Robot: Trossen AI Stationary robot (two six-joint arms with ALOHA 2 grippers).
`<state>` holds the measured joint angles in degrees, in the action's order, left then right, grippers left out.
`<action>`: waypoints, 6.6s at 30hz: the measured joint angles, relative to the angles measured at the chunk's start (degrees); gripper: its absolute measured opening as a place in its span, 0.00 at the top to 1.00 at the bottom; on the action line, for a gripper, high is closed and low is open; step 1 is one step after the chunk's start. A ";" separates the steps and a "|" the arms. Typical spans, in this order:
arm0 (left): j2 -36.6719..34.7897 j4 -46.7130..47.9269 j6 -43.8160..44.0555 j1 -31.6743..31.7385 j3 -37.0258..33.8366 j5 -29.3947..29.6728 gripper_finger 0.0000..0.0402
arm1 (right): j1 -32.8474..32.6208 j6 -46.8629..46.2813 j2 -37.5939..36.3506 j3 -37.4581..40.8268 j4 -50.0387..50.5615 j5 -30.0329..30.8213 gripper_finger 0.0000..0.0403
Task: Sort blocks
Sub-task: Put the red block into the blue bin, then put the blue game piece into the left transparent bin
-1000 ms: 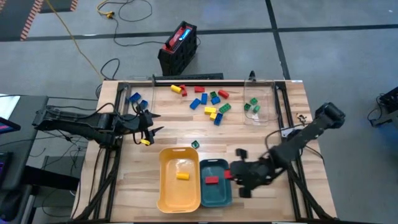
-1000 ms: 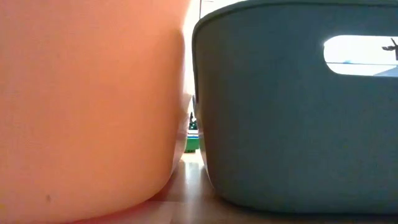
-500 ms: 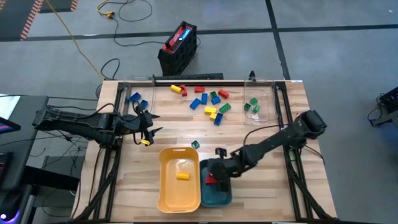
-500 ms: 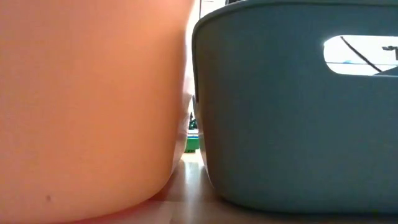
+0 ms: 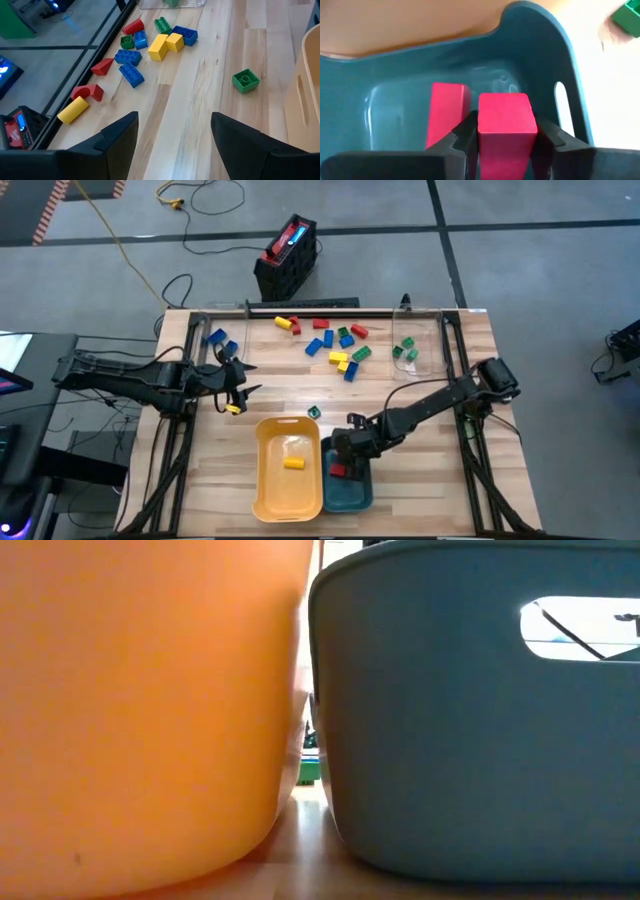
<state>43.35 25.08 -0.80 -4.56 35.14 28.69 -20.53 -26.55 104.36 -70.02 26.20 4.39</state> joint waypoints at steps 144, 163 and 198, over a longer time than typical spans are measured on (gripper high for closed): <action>29.85 3.65 -4.12 22.05 28.04 -17.28 0.39 | 34.06 42.88 -24.48 19.58 -28.11 -4.47 0.38; 27.90 15.11 20.90 18.58 33.79 -29.33 0.39 | 31.61 6.98 -30.73 -0.70 -0.04 -2.36 0.38; 28.79 15.53 16.30 37.11 37.48 -25.80 0.39 | 54.77 25.02 -15.63 -14.56 -7.14 -20.42 0.38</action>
<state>72.13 40.61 15.50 32.55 72.62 2.88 34.23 -1.53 88.72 -84.58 19.05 -16.03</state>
